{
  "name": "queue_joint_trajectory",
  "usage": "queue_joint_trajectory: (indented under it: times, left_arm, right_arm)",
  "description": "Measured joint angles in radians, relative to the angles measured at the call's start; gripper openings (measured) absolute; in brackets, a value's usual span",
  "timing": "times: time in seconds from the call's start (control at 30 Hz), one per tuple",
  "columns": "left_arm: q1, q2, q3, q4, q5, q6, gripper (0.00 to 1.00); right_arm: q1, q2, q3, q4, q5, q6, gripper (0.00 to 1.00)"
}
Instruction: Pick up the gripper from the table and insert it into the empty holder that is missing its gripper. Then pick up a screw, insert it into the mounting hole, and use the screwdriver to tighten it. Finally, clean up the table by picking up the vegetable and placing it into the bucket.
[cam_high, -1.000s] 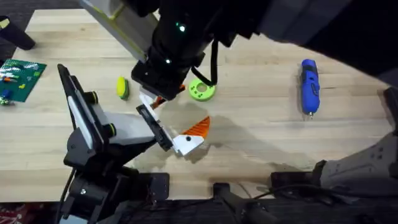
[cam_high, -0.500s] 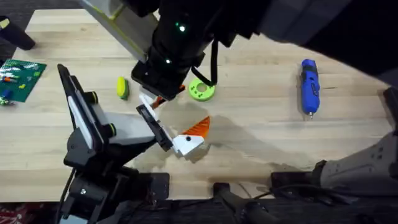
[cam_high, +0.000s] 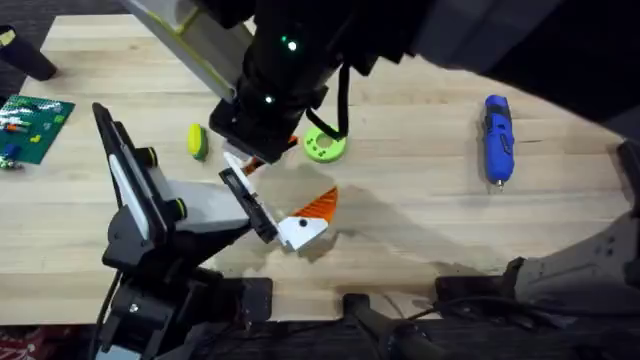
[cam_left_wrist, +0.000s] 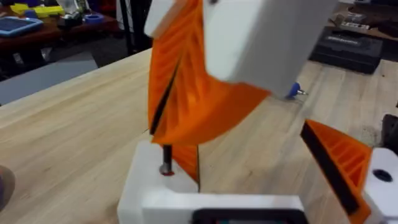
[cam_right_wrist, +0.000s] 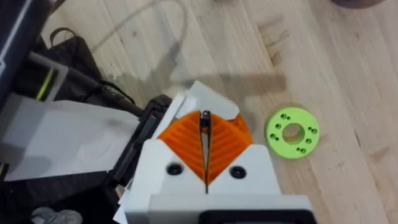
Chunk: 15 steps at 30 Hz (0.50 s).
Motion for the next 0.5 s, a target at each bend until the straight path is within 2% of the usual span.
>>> queue_joint_trajectory:
  times: [0.5]
  left_arm:
    - [0.000, 0.000, 0.000, 0.000, 0.000, 0.000, 0.989]
  right_arm:
    - [0.000, 0.014, 0.000, -0.002, -0.002, 0.000, 0.008]
